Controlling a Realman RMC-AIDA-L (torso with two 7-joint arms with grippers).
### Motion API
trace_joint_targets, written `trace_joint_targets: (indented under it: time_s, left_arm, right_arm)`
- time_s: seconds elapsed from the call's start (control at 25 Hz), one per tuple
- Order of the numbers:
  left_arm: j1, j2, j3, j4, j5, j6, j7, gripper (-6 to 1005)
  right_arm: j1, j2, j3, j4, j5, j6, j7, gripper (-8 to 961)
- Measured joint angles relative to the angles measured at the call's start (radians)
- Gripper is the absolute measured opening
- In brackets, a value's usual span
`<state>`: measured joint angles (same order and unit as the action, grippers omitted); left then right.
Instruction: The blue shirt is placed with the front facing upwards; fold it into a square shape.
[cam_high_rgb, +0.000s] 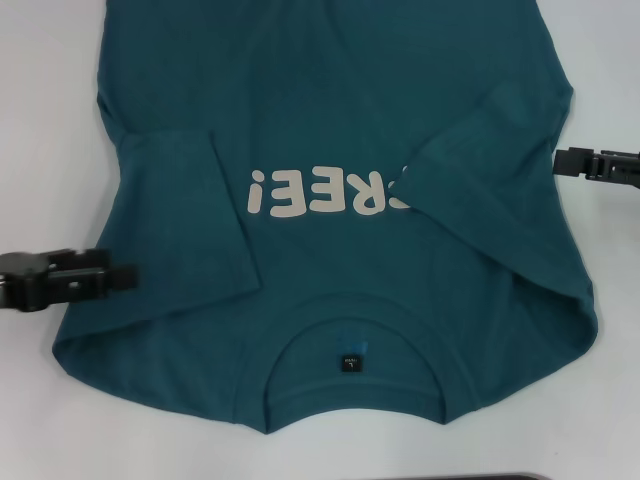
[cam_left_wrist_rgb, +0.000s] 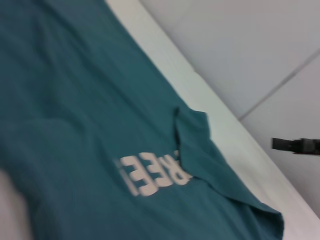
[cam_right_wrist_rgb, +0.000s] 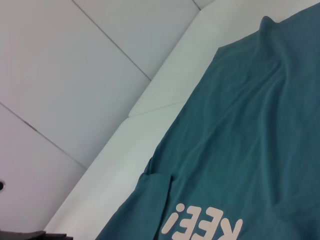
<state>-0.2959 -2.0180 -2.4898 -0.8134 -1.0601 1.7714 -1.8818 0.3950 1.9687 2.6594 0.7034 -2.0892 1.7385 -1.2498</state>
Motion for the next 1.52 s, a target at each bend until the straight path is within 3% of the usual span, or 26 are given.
trace_joint_targets:
  time_s: [0.16,0.28,0.92,1.52]
  left_arm:
    - [0.033,0.027,-0.015,0.002,0.008,0.005,-0.022,904]
    - [0.051,0.034,-0.035,0.003,0.028,0.003,-0.024,904]
    - [0.02,0.029,-0.075,0.043,0.155,-0.101,-0.019,903]
    - [0.013,0.028,-0.069,0.056,0.188,-0.096,-0.023,903]
  right_arm:
    - [0.007,0.001,0.001,0.0,0.0,-0.004,0.001,709]
    - [0.01,0.002,-0.001,0.0,0.0,-0.01,0.001,709]
    - [0.008,0.001,0.001,0.005,0.007,-0.003,0.024,709]
    - [0.01,0.0,0.006,0.008,0.008,-0.003,0.026,709]
